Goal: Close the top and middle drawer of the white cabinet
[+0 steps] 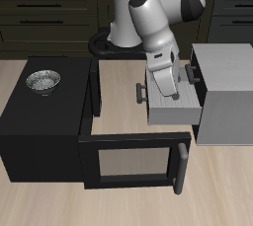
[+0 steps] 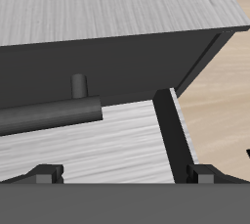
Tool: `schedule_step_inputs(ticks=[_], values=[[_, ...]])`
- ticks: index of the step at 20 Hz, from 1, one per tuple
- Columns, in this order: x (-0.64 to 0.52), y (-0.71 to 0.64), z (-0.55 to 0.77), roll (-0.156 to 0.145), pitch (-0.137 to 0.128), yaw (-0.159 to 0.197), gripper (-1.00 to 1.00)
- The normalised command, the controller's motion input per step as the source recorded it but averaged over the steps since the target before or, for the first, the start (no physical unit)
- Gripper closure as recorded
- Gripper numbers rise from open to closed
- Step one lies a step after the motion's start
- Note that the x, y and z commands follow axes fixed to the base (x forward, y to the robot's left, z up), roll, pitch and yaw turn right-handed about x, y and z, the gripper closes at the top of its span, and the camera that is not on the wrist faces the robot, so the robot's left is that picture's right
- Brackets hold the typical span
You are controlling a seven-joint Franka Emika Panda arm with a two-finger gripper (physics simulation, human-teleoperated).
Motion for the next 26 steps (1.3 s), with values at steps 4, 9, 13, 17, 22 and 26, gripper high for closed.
schedule_step_inputs(ticks=[4,9,13,17,22,26], values=[[-0.14,-0.29,0.17,-0.031,-0.003,0.003,-1.00],[-0.12,-0.31,0.11,-0.035,-0.012,0.002,-1.00],[-0.09,-0.39,0.03,-0.053,0.003,-0.005,-1.00],[-0.05,-0.38,-0.03,-0.047,0.010,-0.001,-1.00],[-0.05,-0.31,-0.02,-0.051,-0.002,-0.010,-1.00],[-0.06,-0.30,-0.07,-0.040,0.017,-0.003,-1.00]])
